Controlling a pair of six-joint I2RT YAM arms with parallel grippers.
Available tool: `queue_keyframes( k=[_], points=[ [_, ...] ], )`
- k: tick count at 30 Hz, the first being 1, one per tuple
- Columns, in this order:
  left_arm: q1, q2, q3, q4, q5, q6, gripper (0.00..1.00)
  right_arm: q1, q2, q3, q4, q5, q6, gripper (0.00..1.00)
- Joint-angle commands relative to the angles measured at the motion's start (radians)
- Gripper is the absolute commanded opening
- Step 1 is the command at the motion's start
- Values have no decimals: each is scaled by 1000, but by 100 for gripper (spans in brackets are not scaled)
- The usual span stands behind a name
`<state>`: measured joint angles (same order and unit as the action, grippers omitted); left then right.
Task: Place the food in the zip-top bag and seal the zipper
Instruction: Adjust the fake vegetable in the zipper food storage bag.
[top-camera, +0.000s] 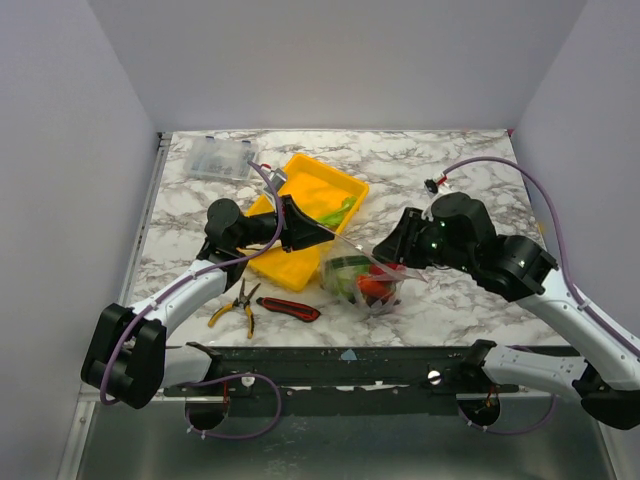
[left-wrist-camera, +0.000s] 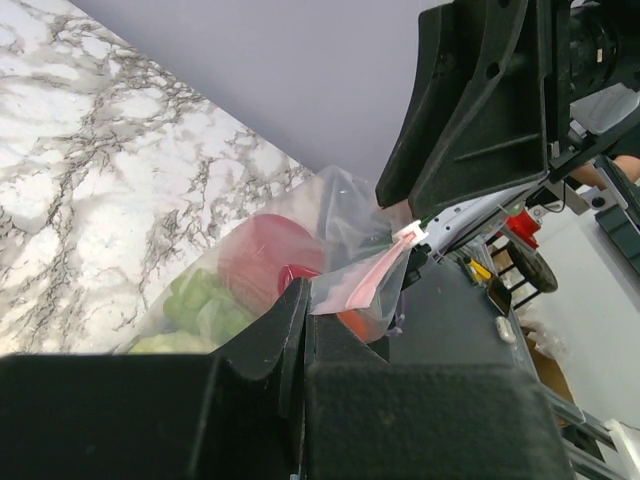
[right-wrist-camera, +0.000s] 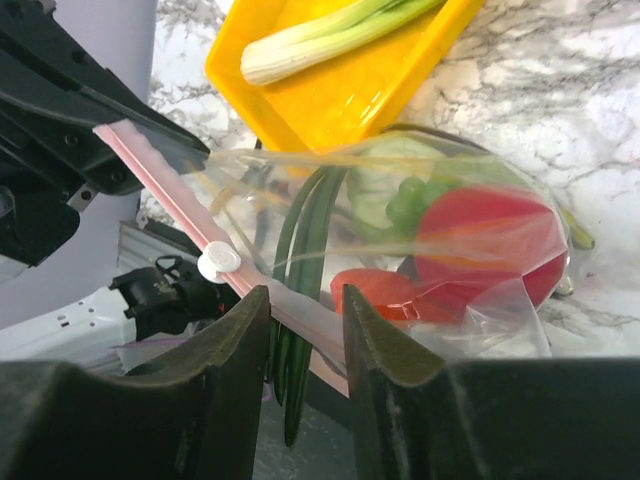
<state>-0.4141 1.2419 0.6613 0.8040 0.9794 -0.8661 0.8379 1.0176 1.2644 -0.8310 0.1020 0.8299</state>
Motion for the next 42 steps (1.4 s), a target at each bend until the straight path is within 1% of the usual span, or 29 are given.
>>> queue_keyframes(
  k=[1, 5, 10, 18, 22, 26, 35, 37, 42],
  points=[
    [6, -7, 3, 38, -1, -10, 0, 1, -41, -31, 13, -73, -58, 40],
    [6, 6, 7, 49, -5, -26, 0, 1, -61, -31, 37, -121, -116, 46],
    [6, 17, 5, 62, -9, -43, 0, 1, -68, -17, 50, -127, -174, 48],
    [6, 17, 5, 58, -7, -41, 0, 0, -52, 74, -8, -136, -117, 52],
    [6, 24, 8, 60, -6, -42, 0, 1, -77, 102, 4, -166, -94, 54],
    [6, 31, 9, 70, -5, -50, 0, 2, -65, 80, -25, -182, -58, 53],
    [6, 35, 13, 72, -5, -54, 0, 1, -75, 19, -65, -118, 35, 52],
    [6, 38, 15, 75, -3, -58, 0, 1, -67, 17, -67, -112, 34, 50],
    [6, 32, 18, 73, 1, -59, 0, 1, -49, 3, -50, -122, 25, 40]
  ],
)
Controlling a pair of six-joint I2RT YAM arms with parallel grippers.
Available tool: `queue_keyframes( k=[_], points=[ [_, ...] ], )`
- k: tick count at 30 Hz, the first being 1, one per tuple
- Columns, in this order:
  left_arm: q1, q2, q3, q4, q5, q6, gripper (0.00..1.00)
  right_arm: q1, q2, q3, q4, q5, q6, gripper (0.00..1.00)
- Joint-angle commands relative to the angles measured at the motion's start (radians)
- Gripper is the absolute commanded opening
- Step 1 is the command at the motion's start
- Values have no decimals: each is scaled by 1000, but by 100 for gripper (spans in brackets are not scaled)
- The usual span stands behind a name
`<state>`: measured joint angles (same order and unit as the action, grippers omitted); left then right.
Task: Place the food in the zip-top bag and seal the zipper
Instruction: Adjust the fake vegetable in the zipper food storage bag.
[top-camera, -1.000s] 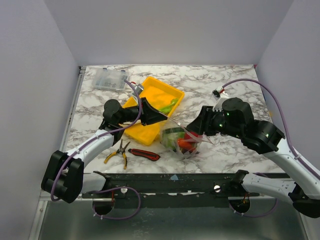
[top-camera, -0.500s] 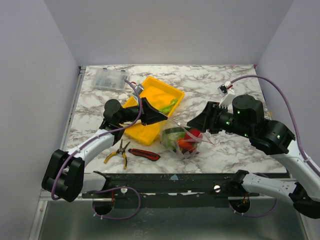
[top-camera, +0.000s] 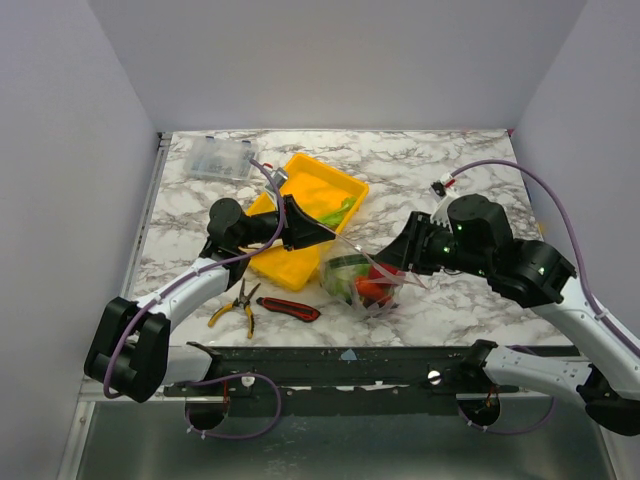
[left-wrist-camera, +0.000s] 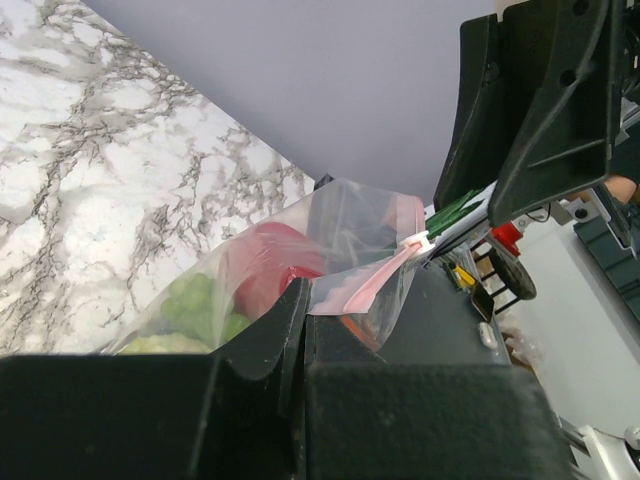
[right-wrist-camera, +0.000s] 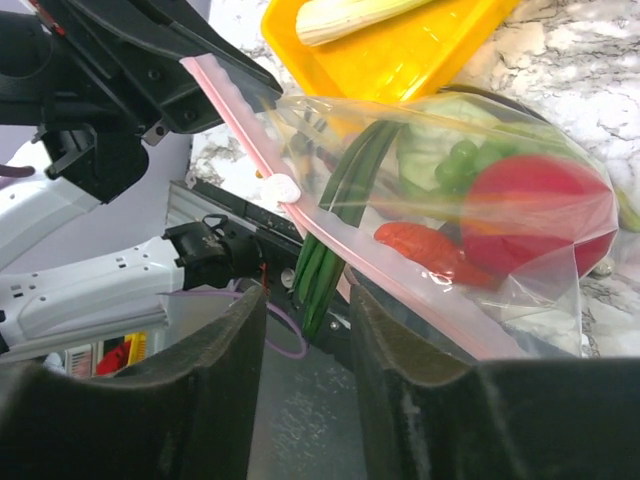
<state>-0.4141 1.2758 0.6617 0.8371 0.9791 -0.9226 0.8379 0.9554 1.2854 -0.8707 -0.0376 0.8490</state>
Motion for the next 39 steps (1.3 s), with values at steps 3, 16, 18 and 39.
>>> queue_keyframes(
  k=[3, 16, 18, 39],
  points=[
    [6, -2, 18, 37, 0, -1, 0, 1, 28, -15, -7, 24, -2, 37],
    [6, -26, 9, 12, -34, 4, 0, 0, 14, -47, -55, 152, -48, 1],
    [6, -43, -1, -12, -72, 17, 0, 1, -2, -65, -82, 161, -59, 1],
    [-38, -47, -95, 118, -228, -119, 0, 7, 102, -321, 353, 278, -161, 13]
  ],
)
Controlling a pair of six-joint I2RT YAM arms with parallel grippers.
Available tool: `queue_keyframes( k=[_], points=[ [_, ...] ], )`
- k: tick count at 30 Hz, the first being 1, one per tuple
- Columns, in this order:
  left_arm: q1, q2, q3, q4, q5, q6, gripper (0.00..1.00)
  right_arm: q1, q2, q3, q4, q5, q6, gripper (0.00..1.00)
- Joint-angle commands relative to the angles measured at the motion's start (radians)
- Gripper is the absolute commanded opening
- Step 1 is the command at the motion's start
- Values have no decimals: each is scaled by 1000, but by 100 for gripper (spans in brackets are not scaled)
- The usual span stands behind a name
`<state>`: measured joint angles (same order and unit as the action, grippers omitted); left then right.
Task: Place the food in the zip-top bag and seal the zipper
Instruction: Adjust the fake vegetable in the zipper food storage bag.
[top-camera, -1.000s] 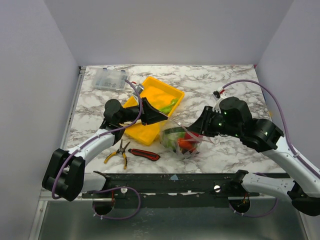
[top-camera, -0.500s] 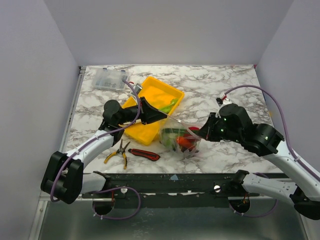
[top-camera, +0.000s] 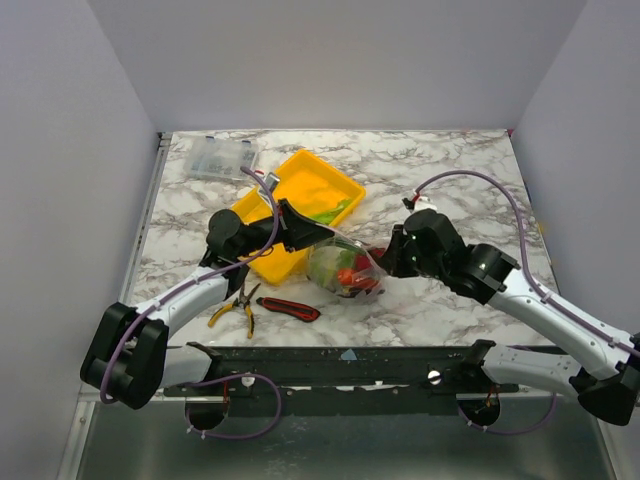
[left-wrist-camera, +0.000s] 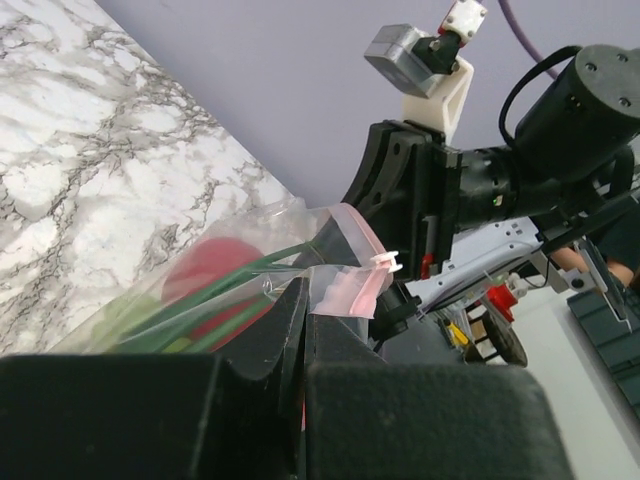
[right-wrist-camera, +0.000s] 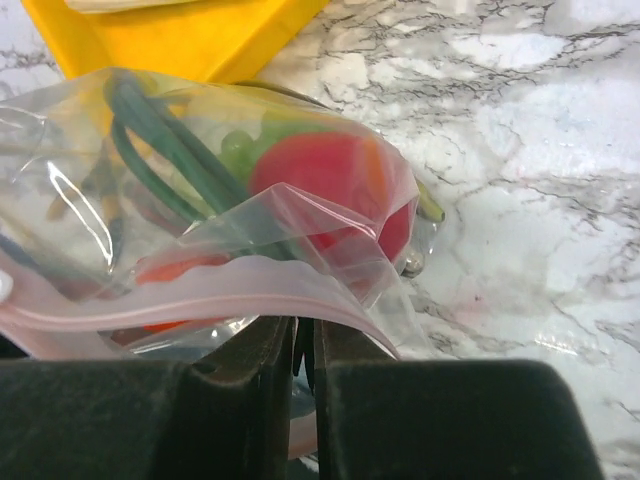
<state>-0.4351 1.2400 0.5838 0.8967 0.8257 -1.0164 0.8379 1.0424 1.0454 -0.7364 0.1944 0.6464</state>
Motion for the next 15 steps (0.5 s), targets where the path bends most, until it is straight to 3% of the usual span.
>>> queue_keyframes(
  k=[1, 5, 10, 15],
  points=[
    [-18, -2, -20, 68, -73, -35, 0, 7, 26, -93, 231, 52, 53, 13],
    [-17, 10, -33, 89, -71, -65, 0, 6, 17, -97, 211, 70, 100, 15],
    [-17, -15, -44, 61, -77, -34, 0, 6, -39, -44, 77, 74, 67, 37],
    [-17, -19, -41, 57, -68, -30, 0, 6, -71, 41, -66, 44, 13, 41]
  ],
)
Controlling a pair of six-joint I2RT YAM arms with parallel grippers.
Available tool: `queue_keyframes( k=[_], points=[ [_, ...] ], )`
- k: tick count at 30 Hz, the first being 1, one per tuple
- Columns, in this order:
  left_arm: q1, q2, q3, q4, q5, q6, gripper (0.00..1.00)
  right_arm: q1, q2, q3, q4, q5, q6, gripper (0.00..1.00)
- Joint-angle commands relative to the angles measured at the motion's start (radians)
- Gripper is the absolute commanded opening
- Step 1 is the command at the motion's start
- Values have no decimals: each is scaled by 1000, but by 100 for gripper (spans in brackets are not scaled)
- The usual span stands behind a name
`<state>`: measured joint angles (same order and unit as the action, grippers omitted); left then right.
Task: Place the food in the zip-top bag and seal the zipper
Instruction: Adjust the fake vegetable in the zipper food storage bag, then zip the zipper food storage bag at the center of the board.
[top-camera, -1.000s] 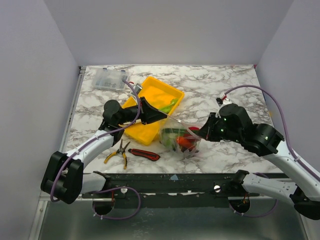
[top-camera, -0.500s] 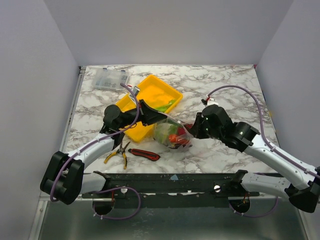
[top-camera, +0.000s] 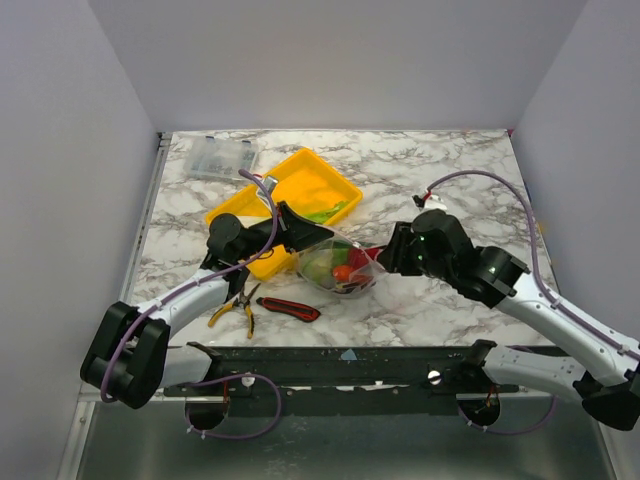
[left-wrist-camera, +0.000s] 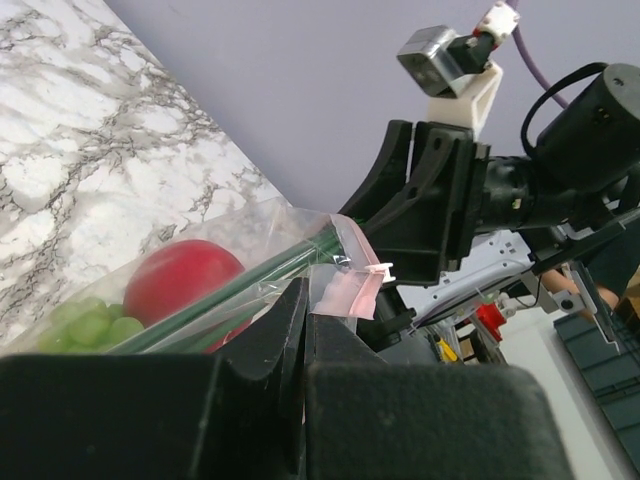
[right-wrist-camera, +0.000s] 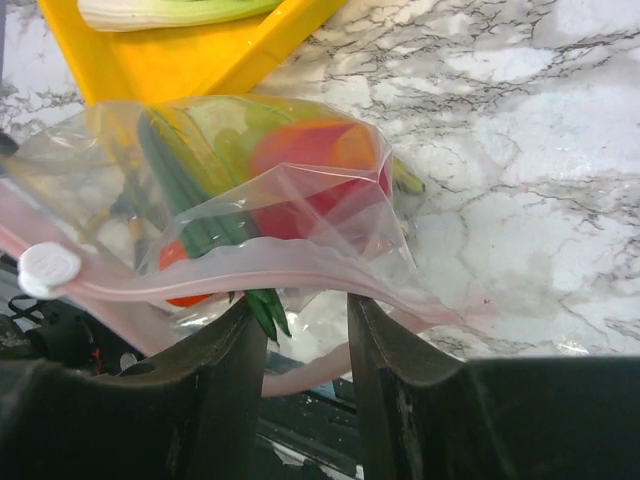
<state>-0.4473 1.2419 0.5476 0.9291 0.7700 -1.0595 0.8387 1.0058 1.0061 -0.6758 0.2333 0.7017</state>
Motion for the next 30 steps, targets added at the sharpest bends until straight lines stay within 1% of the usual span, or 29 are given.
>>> queue_keyframes(
  k=[1, 4, 6, 8, 10, 13, 15, 17, 19, 22, 26, 30],
  points=[
    [-5, -24, -5, 19, -12, 13, 0, 5, -43, 103, -167, 5, -54, 41],
    [-5, -34, -2, -2, -13, 25, 0, 5, -60, 199, -255, -1, -119, 43],
    [-5, -38, 6, -17, -10, 32, 0, 5, -62, 255, -249, -79, -220, 43],
    [-5, -37, 13, -21, -6, 32, 0, 5, -54, 287, -190, -163, -304, 44],
    [-5, -35, 18, -21, -5, 31, 0, 6, -26, 296, -90, -263, -392, 47],
    [-5, -29, 20, -22, -7, 26, 0, 7, 66, 323, 0, -348, -498, 49],
    [-5, -32, 19, -28, -9, 25, 0, 8, 131, 354, 42, -392, -541, 50],
    [-5, -36, 17, -33, -8, 28, 0, 18, 179, 379, 71, -395, -573, 50],
    [-4, -41, 20, -43, -6, 33, 0, 30, 217, 413, 65, -362, -601, 50],
    [-4, -42, 24, -50, -8, 39, 0, 37, 242, 436, 41, -355, -641, 49],
    [-4, -34, 30, -43, -6, 32, 0, 43, 242, 416, -4, -361, -677, 45],
    [-4, -29, 32, -30, 1, 16, 0, 47, 204, 361, -21, -350, -706, 46]
  ],
)
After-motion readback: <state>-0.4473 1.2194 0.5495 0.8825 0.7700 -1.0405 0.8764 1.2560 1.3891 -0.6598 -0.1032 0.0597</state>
